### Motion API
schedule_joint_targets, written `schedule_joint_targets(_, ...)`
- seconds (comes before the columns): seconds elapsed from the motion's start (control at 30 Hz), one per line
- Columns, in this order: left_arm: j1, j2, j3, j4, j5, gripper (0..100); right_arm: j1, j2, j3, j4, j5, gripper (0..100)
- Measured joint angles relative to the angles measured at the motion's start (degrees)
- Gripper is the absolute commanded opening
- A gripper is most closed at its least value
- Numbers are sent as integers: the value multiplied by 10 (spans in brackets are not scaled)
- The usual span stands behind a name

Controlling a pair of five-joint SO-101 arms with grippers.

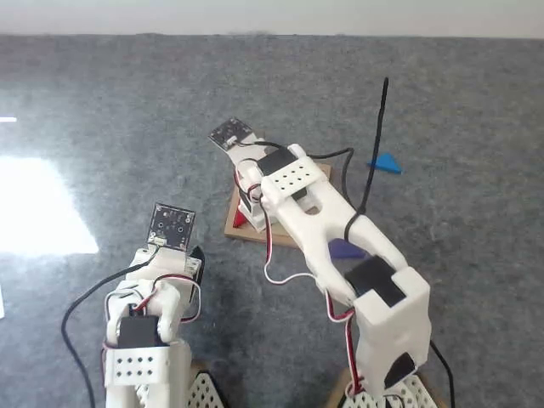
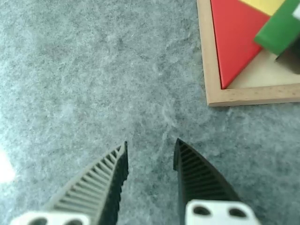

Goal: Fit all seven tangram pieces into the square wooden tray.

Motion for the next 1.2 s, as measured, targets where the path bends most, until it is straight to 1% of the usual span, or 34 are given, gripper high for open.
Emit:
schedule_joint_targets(0.17,0,0,0,0,0,152,-18,-7,0,8,9,195)
schedule_joint_targets(0.33,0,0,0,0,0,152,-17,-7,0,10,4,200)
schedule_joint_targets(0.53,0,0,0,0,0,152,-18,-7,0,10,-7,285)
schedule_joint_targets(0.9,0,0,0,0,0,152,-18,-7,0,10,-7,285)
schedule_joint_targets(1.0,0,0,0,0,0,152,-20,-7,0,10,4,285)
schedule_joint_targets(1.2,0,0,0,0,0,152,-20,5,9,-60,9,285)
